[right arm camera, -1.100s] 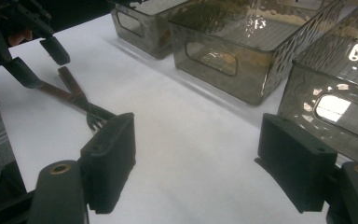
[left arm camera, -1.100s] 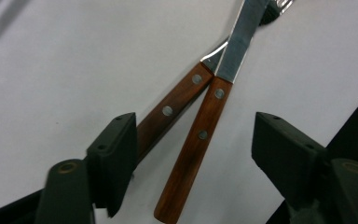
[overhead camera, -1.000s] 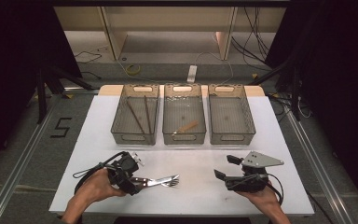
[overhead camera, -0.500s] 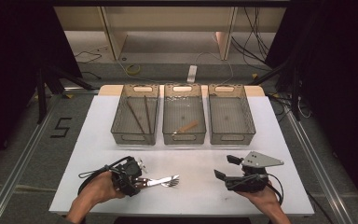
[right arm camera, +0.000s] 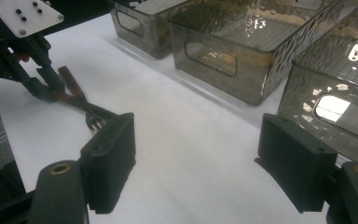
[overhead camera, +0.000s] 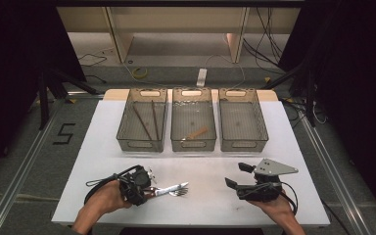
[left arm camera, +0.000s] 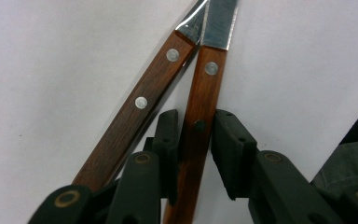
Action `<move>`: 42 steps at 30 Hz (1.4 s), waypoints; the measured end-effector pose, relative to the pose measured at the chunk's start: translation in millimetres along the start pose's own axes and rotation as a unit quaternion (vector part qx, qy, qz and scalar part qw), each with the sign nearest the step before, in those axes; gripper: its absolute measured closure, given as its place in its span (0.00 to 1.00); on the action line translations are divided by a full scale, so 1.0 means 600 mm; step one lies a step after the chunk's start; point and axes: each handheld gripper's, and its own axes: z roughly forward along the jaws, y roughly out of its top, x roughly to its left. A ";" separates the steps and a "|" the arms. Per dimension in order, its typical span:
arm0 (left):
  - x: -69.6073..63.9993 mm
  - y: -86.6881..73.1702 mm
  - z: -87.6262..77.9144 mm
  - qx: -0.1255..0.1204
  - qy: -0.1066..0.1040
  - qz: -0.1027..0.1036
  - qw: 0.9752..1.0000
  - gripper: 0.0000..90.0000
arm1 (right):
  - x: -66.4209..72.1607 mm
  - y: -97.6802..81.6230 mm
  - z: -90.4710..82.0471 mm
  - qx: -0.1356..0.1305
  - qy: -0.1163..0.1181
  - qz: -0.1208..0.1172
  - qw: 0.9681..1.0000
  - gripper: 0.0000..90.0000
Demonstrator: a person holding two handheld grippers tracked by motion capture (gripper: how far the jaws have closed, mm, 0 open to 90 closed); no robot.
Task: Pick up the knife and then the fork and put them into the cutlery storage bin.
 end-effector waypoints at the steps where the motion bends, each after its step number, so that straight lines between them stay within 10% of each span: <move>1: -0.001 0.000 0.000 0.000 0.000 0.008 1.000 0.81 | 0.000 0.000 0.000 0.000 0.000 0.000 1.000 0.31; 9: -0.001 -0.003 -0.002 -0.009 -0.016 0.015 1.000 0.84 | 0.000 0.000 -0.001 -0.001 -0.001 0.000 1.000 0.31; 18: -0.002 0.005 -0.031 -0.094 -0.031 -0.010 0.995 0.84 | 0.000 0.001 -0.002 -0.003 0.000 0.003 1.000 0.31; 25: -0.008 0.026 -0.055 -0.217 -0.013 -0.061 0.974 0.84 | 0.006 0.007 0.001 -0.020 0.011 0.026 0.999 0.31; 30: -0.014 0.045 -0.060 -0.251 -0.010 -0.066 0.966 0.84 | 0.016 0.015 0.012 -0.028 0.022 0.053 0.998 0.32; 35: -0.011 0.071 -0.067 -0.300 -0.040 -0.078 0.950 0.84 | 0.022 0.025 0.023 -0.036 0.033 0.072 0.996 0.33; 42: -0.007 0.116 -0.071 -0.329 -0.031 -0.082 0.940 0.84 | 0.022 0.046 0.045 -0.038 0.030 0.106 0.993 0.41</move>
